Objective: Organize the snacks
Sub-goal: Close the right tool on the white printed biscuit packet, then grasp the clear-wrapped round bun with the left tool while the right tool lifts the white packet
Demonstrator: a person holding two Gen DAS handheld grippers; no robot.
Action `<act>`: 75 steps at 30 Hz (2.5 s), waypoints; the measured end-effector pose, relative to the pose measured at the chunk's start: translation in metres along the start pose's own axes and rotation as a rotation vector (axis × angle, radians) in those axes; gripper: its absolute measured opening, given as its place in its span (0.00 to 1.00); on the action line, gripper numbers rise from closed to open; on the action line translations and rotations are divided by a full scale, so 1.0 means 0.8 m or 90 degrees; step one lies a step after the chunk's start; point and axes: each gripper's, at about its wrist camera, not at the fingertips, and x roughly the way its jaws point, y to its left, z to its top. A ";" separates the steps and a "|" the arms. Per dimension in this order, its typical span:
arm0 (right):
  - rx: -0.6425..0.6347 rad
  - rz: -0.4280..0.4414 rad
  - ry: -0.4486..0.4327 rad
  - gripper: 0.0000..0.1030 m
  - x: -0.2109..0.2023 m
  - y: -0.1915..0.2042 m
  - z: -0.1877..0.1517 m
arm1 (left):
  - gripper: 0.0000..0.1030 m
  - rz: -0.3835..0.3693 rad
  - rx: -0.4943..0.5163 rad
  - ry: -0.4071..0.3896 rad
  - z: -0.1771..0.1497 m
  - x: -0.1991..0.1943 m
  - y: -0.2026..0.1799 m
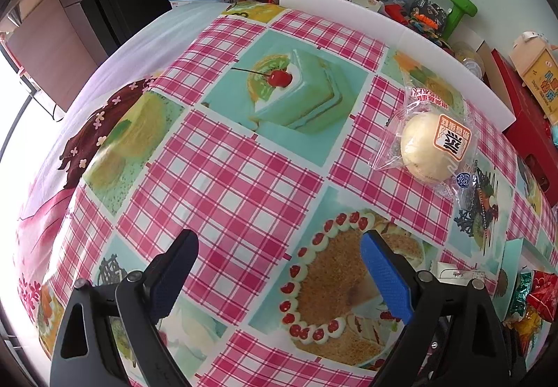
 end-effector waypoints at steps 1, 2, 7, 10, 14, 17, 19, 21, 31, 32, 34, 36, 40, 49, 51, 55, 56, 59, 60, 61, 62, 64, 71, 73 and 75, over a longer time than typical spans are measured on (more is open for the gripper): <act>-0.004 -0.005 0.001 0.81 0.001 0.002 0.000 | 0.91 0.000 0.001 0.000 0.000 0.000 -0.001; -0.007 -0.008 0.001 0.81 0.002 0.004 0.000 | 0.91 -0.001 0.001 0.000 0.001 0.000 -0.001; -0.016 -0.019 0.001 0.80 0.003 0.009 0.000 | 0.91 -0.001 0.000 0.002 0.001 -0.001 0.001; -0.015 -0.019 -0.001 0.79 0.002 0.009 0.000 | 0.91 -0.001 0.001 0.003 0.000 0.001 0.002; -0.009 -0.019 -0.007 0.70 0.001 0.005 0.002 | 0.91 -0.002 0.004 0.001 0.000 0.002 -0.001; -0.002 -0.011 -0.006 0.69 0.002 -0.001 0.009 | 0.91 -0.003 0.008 -0.001 0.001 0.001 -0.004; 0.000 -0.009 -0.005 0.68 0.004 -0.005 0.013 | 0.91 -0.012 0.012 0.000 0.003 0.000 -0.008; 0.002 -0.009 -0.004 0.68 0.005 -0.009 0.017 | 0.91 -0.025 0.020 -0.004 0.006 -0.004 -0.014; 0.034 -0.003 -0.003 0.62 0.012 -0.036 0.044 | 0.91 -0.100 0.061 -0.022 0.027 -0.027 -0.038; 0.038 -0.003 -0.004 0.62 0.013 -0.039 0.046 | 0.91 -0.115 0.064 -0.023 0.030 -0.028 -0.041; 0.043 -0.005 -0.003 0.62 0.013 -0.043 0.050 | 0.91 -0.132 0.068 -0.025 0.037 -0.031 -0.044; 0.047 -0.007 0.000 0.61 0.014 -0.048 0.055 | 0.91 -0.155 0.081 -0.025 0.047 -0.033 -0.055; 0.050 -0.003 0.004 0.61 0.014 -0.053 0.062 | 0.91 -0.187 0.117 -0.030 0.065 -0.035 -0.081; 0.052 -0.006 0.000 0.59 0.013 -0.058 0.069 | 0.91 -0.178 0.170 -0.005 0.087 -0.003 -0.131; 0.054 -0.001 -0.001 0.59 0.012 -0.060 0.070 | 0.91 -0.177 0.165 0.001 0.090 0.005 -0.136; 0.054 0.002 -0.003 0.59 0.010 -0.064 0.071 | 0.91 -0.195 0.125 0.020 0.095 0.020 -0.135; 0.055 0.003 -0.004 0.59 0.009 -0.064 0.071 | 0.90 -0.200 0.118 0.019 0.096 0.021 -0.134; 0.056 0.005 -0.005 0.59 0.007 -0.065 0.068 | 0.67 -0.198 0.113 0.002 0.096 0.018 -0.131; 0.056 0.005 -0.005 0.59 0.009 -0.063 0.067 | 0.67 -0.205 0.111 0.001 0.096 0.017 -0.129; 0.057 0.006 -0.005 0.59 0.009 -0.062 0.067 | 0.66 -0.207 0.110 0.001 0.096 0.017 -0.129; 0.057 0.006 -0.005 0.59 0.009 -0.063 0.068 | 0.64 -0.208 0.110 -0.003 0.095 0.016 -0.128; 0.059 0.006 -0.006 0.59 0.005 -0.065 0.067 | 0.61 -0.209 0.109 -0.009 0.091 0.013 -0.127; 0.071 0.014 -0.019 0.59 -0.018 -0.065 0.055 | 0.59 -0.222 0.069 -0.012 0.068 0.000 -0.101; 0.073 0.017 -0.026 0.59 -0.030 -0.065 0.048 | 0.59 -0.221 0.051 -0.014 0.056 -0.006 -0.089; 0.076 0.017 -0.032 0.59 -0.041 -0.065 0.040 | 0.59 -0.221 0.040 -0.020 0.044 -0.014 -0.079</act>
